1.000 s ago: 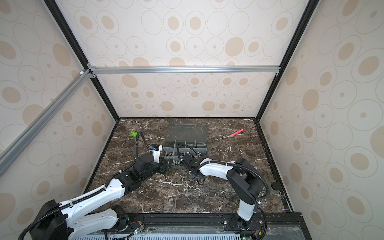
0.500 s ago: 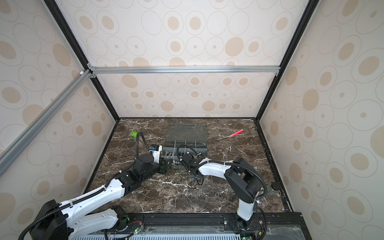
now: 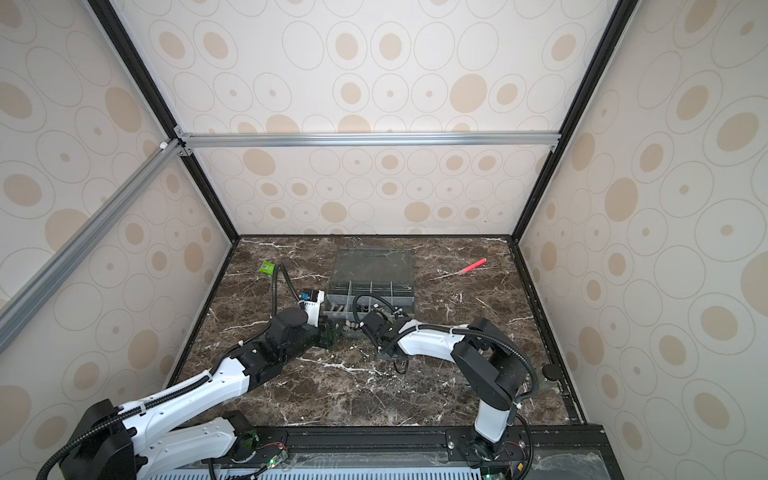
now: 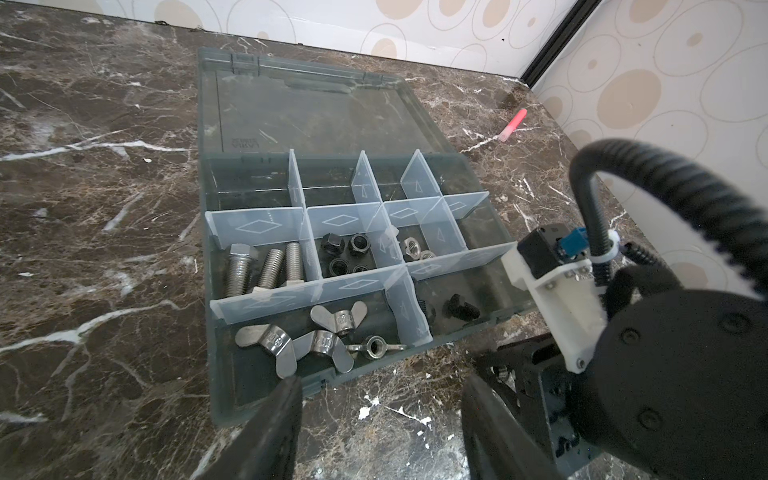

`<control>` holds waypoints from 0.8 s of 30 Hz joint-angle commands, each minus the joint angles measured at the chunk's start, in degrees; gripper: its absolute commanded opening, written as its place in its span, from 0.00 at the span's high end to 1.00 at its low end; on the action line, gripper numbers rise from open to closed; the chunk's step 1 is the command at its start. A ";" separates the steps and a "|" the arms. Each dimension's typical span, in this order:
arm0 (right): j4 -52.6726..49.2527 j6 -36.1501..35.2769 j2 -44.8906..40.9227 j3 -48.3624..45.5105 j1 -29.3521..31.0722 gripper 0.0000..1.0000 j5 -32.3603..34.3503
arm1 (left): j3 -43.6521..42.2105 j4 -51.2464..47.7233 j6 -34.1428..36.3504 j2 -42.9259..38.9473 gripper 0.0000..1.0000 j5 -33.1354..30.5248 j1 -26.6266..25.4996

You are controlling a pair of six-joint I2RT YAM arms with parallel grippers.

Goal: Sort the screws and nuts into containers
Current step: 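Lift the nut with the right gripper and place it in the nut compartment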

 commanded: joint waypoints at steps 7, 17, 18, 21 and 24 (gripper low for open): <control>-5.88 1.26 -5.80 0.21 2.17 0.77 1.57 | -0.13 1.09 -0.70 -0.62 0.39 0.08 0.46; -4.97 -13.12 -6.57 13.27 -2.56 0.76 5.67 | -1.48 0.19 -0.61 -3.76 0.38 -1.16 0.56; -4.33 -14.47 -5.73 15.02 -3.80 0.76 4.91 | -1.48 0.12 -0.66 -4.08 0.39 -1.24 0.55; -3.38 -17.92 -2.17 20.30 -6.39 0.76 2.96 | -1.75 -0.31 -0.79 -4.99 0.39 -1.46 0.57; -4.13 -20.14 2.62 25.80 -8.54 0.75 1.06 | -2.16 -0.54 -1.03 -5.93 0.39 -1.76 0.57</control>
